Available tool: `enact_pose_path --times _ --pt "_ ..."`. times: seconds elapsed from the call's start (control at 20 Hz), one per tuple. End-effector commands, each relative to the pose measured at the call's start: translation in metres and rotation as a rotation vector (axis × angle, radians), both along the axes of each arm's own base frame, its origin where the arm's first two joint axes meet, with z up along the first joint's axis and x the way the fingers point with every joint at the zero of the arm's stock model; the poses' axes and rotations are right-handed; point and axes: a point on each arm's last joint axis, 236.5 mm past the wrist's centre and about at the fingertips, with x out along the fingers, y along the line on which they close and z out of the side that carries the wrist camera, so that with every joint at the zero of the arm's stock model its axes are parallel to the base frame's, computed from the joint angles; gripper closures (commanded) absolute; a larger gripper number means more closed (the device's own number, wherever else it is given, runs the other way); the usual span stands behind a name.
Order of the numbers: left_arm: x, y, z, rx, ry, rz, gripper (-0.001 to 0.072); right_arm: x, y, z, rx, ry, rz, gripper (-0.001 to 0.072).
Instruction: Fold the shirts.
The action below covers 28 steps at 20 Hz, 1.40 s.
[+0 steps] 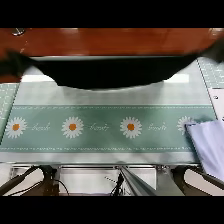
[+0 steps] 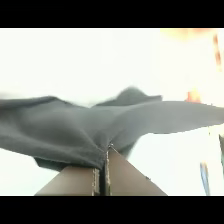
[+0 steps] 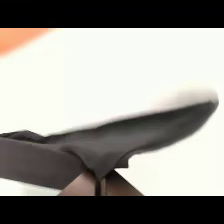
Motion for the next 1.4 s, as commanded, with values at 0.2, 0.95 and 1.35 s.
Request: enact_pose_path --times 0.2,0.95,1.35 --pt "-0.1 0.006 0.274 0.426 -0.555 0.268 0.0684 -0.115 0.031 0.242 -0.241 -0.552 -0.072 0.0691" --pt "-0.286 0.07 0.248 0.771 -0.515 0.648 0.0683 -0.293 0.028 0.218 -0.507 -0.526 -0.311 0.0691" --pt "-0.167 0.045 0.113 0.737 -0.139 0.397 0.0683 -0.213 0.014 0.102 -0.384 -0.209 -0.193 0.0691"
